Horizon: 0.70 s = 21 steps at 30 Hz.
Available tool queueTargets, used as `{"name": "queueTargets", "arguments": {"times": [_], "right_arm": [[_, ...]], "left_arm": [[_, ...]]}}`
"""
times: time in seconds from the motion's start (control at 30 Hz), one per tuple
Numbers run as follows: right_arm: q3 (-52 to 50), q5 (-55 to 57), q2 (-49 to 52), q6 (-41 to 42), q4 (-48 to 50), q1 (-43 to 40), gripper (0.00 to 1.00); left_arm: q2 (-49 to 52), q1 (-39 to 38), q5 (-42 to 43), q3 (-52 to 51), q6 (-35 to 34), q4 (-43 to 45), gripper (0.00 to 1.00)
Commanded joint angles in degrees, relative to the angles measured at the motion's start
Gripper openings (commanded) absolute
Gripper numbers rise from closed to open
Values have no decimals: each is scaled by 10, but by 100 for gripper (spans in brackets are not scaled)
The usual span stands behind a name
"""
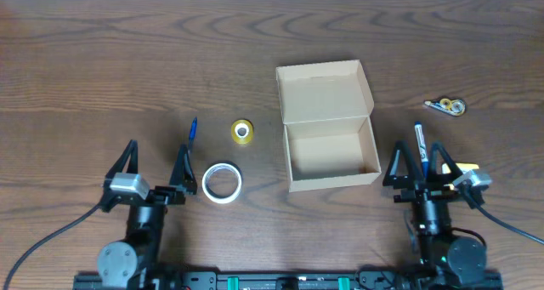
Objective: Pack container
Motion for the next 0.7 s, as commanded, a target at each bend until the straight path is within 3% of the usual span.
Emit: {"name": "queueTargets", "arguments": {"times": [0.0, 0.1, 0.33, 0.53, 0.67], "right_arm": [[76, -12, 5, -107, -60, -2, 99], [136, -12, 26, -140, -132, -2, 99], [307, -12, 147, -183, -316, -2, 99], [552, 27, 358, -243, -564, -2, 99], [652, 27, 445, -248, -668, -2, 99]], "left_arm": [[-3, -2, 10, 80, 2, -58, 95], [-3, -2, 10, 138, 2, -134, 95], [30, -2, -7, 279, -7, -406, 95], [217, -2, 31, 443, -16, -580, 95], [329, -2, 89, 514, -15, -615, 95]]}}
